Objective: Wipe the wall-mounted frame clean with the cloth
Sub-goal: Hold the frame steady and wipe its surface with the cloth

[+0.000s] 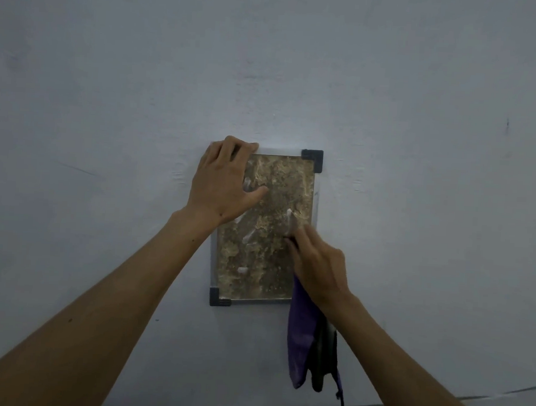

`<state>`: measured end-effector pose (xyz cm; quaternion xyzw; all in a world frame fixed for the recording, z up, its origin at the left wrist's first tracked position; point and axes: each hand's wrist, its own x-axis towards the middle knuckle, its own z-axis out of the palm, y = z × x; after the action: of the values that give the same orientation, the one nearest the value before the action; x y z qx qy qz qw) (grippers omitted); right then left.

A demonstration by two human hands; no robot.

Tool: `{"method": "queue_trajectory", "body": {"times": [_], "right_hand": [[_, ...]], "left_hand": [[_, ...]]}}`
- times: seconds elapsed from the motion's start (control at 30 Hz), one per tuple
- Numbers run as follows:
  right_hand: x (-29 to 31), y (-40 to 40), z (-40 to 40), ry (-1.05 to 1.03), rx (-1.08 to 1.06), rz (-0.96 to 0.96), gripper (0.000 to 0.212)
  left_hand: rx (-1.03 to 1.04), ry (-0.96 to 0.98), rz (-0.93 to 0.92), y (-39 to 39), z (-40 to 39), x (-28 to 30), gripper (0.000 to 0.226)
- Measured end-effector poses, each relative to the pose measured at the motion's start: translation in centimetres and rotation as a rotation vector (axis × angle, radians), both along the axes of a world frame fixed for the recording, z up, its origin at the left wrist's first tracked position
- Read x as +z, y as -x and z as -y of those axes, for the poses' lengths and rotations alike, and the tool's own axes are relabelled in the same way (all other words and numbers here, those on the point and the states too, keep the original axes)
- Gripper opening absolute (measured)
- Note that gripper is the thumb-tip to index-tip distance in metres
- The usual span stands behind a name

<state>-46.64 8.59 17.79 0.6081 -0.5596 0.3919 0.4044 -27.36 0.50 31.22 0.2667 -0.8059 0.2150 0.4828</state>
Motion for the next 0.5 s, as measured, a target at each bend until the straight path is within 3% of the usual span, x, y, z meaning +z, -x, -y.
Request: {"method": "queue_trajectory", "body": {"times": [0.07, 0.2, 0.37, 0.5], "right_hand": [[0.3, -0.4, 0.0, 0.086, 0.0, 0.129, 0.009], [-1.4, -1.4, 0.6, -0.038, -0.026, -0.141, 0.014], [-0.4, -1.3, 0.7, 0.076, -0.033, 0.061, 0.012], [-1.0, -1.4, 0.9, 0.004, -0.036, -0.135, 0.011]], "left_hand": [[-0.002, -0.005, 0.002, 0.0, 0.0, 0.0, 0.075], [-0.008, -0.003, -0.001, 0.0, 0.0, -0.1, 0.075], [-0.008, 0.001, 0.0, 0.0, 0.0, 0.0, 0.074], [-0.015, 0.003, -0.004, 0.0, 0.1, -0.1, 0.074]]}}
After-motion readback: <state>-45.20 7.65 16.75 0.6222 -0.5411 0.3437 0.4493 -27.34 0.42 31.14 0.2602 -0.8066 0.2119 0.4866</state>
